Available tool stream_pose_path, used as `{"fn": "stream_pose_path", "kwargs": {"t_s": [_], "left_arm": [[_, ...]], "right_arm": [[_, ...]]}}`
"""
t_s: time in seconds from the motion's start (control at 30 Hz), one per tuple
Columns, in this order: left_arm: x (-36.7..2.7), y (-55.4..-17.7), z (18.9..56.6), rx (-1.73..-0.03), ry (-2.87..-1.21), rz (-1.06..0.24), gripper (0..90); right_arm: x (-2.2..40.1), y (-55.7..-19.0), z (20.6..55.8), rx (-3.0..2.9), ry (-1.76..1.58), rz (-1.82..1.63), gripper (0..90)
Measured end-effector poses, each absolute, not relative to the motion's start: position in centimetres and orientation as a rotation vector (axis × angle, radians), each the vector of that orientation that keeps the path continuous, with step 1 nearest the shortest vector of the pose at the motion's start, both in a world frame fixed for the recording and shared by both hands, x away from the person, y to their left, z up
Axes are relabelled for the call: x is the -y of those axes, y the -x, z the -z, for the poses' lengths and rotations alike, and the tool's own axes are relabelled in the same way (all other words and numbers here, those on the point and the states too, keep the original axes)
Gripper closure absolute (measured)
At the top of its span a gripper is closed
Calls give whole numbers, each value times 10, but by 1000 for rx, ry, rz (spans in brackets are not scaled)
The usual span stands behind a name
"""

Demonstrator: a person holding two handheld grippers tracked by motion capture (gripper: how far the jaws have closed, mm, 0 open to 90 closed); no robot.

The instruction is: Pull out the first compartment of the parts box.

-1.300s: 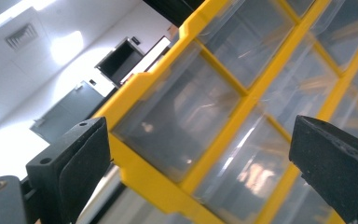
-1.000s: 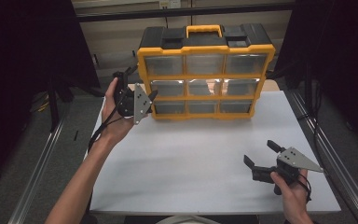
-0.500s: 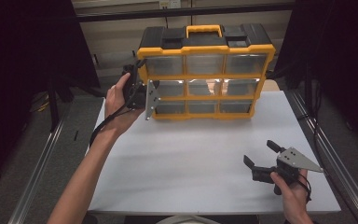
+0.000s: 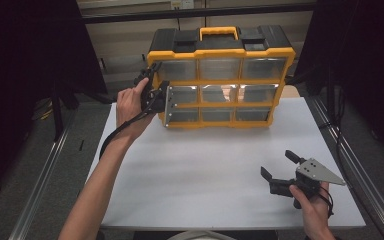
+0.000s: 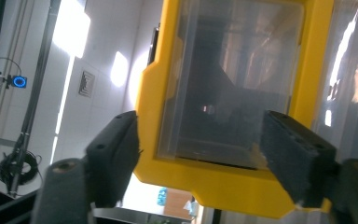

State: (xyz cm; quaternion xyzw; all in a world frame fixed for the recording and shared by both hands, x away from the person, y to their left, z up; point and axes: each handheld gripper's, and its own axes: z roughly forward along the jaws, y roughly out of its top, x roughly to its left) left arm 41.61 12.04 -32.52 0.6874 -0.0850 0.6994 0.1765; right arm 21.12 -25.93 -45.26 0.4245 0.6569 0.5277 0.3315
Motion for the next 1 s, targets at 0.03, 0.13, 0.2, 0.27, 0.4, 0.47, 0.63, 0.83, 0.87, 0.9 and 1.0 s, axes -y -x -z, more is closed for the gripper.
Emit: {"fn": "stream_pose_path", "kwargs": {"t_s": [0.03,0.13,0.2,0.27,0.4,0.47,0.63,0.83,0.87,0.9,1.0], "left_arm": [[-120,-418,326,238,-1952,-1974,320],[-118,-420,328,230,-1967,-2001,350],[-117,-421,330,242,-1982,-2025,347],[-116,-424,332,247,-2002,-1992,363],[-115,-428,335,237,-2007,-2013,400],[-114,-427,334,218,-2000,-2037,403],[-111,-429,331,226,-1992,-2046,420],[-111,-431,328,232,-1994,-2064,445],[-110,-432,329,244,-2000,-2073,446],[-110,-432,329,250,-2005,-2083,442],[-109,-432,330,247,-1998,-2103,454]], "right_arm": [[260,-211,453,-1719,-1105,-1380,16],[259,-211,452,-1719,-1109,-1383,17],[259,-210,452,-1721,-1115,-1384,16],[260,-211,453,-1716,-1109,-1382,16],[259,-210,452,-1726,-1108,-1384,16],[259,-210,452,-1723,-1112,-1382,15],[259,-210,452,-1725,-1112,-1382,15],[259,-211,452,-1728,-1115,-1388,9],[259,-211,453,-1731,-1115,-1387,8],[259,-211,453,-1737,-1112,-1385,8],[259,-211,453,-1735,-1109,-1388,8]]}}
